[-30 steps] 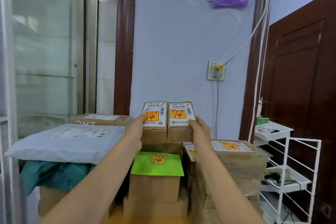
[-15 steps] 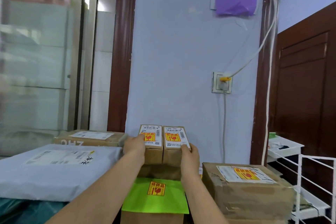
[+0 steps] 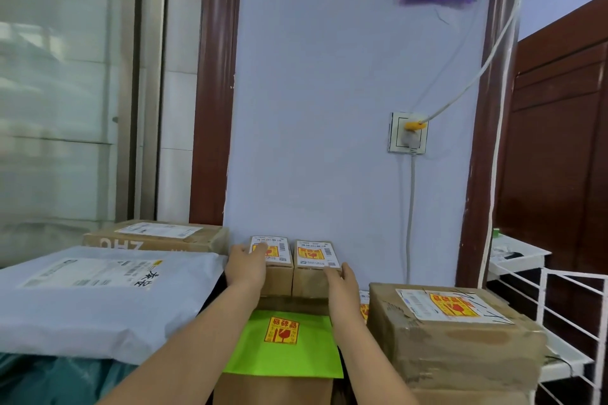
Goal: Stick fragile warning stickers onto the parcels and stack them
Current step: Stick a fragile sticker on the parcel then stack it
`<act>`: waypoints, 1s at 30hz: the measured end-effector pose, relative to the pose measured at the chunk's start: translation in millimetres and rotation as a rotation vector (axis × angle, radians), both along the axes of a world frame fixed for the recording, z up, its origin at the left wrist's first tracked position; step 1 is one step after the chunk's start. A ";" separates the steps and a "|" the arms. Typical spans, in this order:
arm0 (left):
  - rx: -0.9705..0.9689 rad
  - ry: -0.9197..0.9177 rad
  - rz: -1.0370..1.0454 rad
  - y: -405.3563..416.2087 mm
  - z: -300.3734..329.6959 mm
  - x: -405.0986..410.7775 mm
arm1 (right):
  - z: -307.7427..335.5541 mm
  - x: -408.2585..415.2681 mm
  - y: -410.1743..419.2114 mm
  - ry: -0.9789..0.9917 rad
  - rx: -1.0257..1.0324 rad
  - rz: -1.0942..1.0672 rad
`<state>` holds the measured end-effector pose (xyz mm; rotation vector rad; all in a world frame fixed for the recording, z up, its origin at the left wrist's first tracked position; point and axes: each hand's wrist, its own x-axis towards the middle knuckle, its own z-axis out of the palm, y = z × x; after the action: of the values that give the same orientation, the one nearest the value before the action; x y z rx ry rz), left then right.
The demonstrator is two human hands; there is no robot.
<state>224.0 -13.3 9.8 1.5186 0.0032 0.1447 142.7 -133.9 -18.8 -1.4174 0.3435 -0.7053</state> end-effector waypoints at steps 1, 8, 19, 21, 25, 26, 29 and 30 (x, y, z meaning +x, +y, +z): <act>0.015 -0.017 0.006 0.8 0.5 -3.8 | -1.0 -0.2 0.1 -0.008 -0.012 -0.006; 0.008 -0.049 0.123 -2.5 -6.6 -18.2 | -4.9 -3.8 1.7 0.018 -0.062 -0.006; 0.169 -0.078 0.073 4.1 -3.6 -17.0 | -2.3 -7.3 3.7 0.115 -0.185 -0.025; 0.191 -0.074 0.060 5.2 -1.9 -19.3 | -6.9 -10.4 8.1 0.135 -0.195 -0.022; 0.245 -0.165 -0.003 4.6 -5.0 -29.7 | -21.2 -13.0 11.8 0.163 -0.266 -0.047; 0.307 -0.184 -0.015 5.0 -5.5 -35.2 | -26.3 -12.4 10.7 0.163 -0.282 -0.060; 0.637 -0.205 -0.027 10.1 -7.2 -59.4 | -35.4 -19.9 12.5 0.153 -0.336 -0.072; 0.705 -0.212 -0.036 12.8 -8.3 -67.8 | -32.0 -29.8 18.0 0.168 -0.358 -0.063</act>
<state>156.2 -0.5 1.5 2.1970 -0.2693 0.2989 112.9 -115.9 -50.7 -1.8183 0.4082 -0.7248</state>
